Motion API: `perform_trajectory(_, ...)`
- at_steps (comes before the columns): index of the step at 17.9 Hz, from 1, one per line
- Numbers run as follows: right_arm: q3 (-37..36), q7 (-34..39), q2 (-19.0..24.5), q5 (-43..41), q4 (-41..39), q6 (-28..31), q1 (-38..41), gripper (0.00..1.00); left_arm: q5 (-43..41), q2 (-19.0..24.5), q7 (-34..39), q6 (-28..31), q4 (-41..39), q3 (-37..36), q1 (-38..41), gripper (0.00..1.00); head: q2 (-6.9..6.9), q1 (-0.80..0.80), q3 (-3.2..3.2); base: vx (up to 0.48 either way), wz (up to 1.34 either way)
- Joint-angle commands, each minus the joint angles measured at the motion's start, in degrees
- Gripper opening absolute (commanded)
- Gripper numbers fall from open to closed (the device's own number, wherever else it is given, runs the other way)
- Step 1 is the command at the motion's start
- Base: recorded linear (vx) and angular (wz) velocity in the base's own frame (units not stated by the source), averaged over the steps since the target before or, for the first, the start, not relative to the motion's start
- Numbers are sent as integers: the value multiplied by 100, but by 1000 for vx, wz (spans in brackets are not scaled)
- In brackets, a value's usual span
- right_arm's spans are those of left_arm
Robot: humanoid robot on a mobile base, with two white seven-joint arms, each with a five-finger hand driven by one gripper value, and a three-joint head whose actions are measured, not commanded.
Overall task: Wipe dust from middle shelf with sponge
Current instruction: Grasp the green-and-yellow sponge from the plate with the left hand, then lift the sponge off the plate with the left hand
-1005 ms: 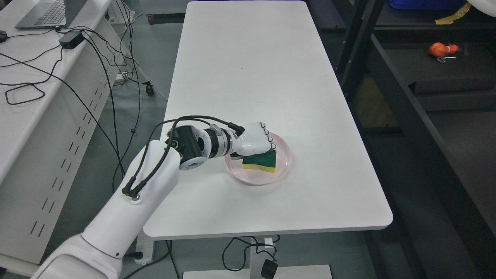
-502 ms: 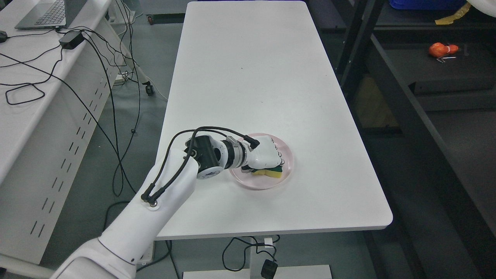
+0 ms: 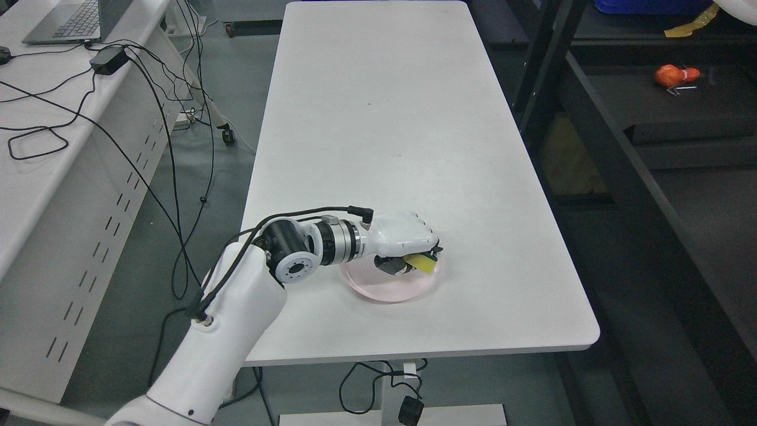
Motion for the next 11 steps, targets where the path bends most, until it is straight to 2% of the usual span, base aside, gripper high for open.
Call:
perform_trajectory(1, -3, -4, -100, 0, -100, 3, 0, 100, 2121, 13, 178, 7, -186, 2579, 266, 0, 0, 0, 0, 0, 0)
perform_trajectory(4, -3, -4, -100, 0, -100, 3, 0, 100, 3894, 13, 414, 286, -354, 2906, 213, 0, 0, 0, 0, 0, 0)
perform_trajectory(5, -3, -4, -100, 0, -100, 3, 0, 100, 4440, 13, 677, 610, -354, 2942, 248, 0, 0, 0, 0, 0, 0)
perform_trajectory(7, -3, -4, -100, 0, -100, 3, 0, 100, 5409, 13, 1659, 1488, -345, 3012, 405, 3, 0, 0, 0, 0, 0)
perform_trajectory(9, -3, -4, -100, 0, -100, 3, 0, 100, 5632, 13, 2451, 1808, -354, 2960, 660, 4, 0, 0, 0, 0, 0)
perform_trajectory(11, -3, -4, -100, 0, -100, 3, 0, 100, 5659, 13, 2736, 1739, -511, 2767, 1212, 4, 0, 0, 0, 0, 0)
